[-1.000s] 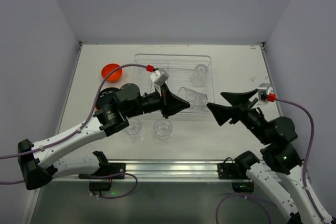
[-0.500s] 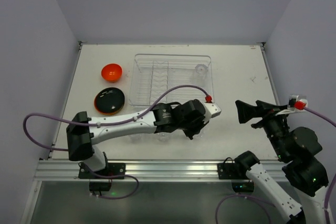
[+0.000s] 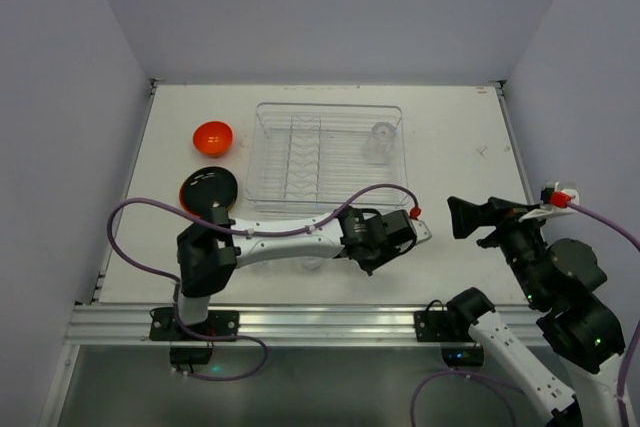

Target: Unload the mixed dishes from the dish rack

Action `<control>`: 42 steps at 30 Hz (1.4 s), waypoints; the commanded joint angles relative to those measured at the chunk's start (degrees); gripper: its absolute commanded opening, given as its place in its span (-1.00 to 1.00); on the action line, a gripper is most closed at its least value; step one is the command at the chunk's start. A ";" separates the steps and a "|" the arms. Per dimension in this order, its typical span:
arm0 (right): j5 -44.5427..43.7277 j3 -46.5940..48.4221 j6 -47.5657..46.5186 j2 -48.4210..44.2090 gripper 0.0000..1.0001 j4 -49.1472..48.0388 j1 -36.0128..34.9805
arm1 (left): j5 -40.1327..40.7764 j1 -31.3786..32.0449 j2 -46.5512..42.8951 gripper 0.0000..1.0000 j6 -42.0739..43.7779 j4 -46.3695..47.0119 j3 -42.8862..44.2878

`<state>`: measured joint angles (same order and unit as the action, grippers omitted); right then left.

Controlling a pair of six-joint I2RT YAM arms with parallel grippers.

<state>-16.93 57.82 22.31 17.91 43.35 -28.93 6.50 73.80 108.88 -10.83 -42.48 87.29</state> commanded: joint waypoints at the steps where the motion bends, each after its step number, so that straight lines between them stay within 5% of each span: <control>1: 0.05 -0.17 -1.56 -0.25 0.98 0.59 -0.08 | 1.49 0.03 1.59 -1.00 1.69 -0.15 3.77; 11: 0.32 -0.61 -2.09 -0.07 0.98 0.59 -0.08 | 4.39 -0.06 4.76 -0.95 0.99 -1.99 7.11; 12: 0.32 -0.52 -2.18 -0.33 0.98 0.59 -0.08 | 5.61 -0.06 4.68 -0.71 0.64 -2.69 7.11; 21: 0.32 -0.26 -1.74 0.72 0.98 0.51 -0.08 | 9.58 -0.23 -1.03 0.45 -1.21 -2.26 6.58; 33: -7.33 5.02 0.90 8.71 0.98 -3.88 0.01 | 5.97 -1.64 -17.73 1.00 -3.05 8.99 2.45; 42: -1.37 7.39 0.20 28.54 0.98 -15.64 0.71 | 22.04 -25.53 -35.30 1.00 -16.75 8.29 -8.70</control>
<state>-21.26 64.47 22.70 38.87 35.62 -28.82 18.52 54.76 79.79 -20.49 -34.02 82.83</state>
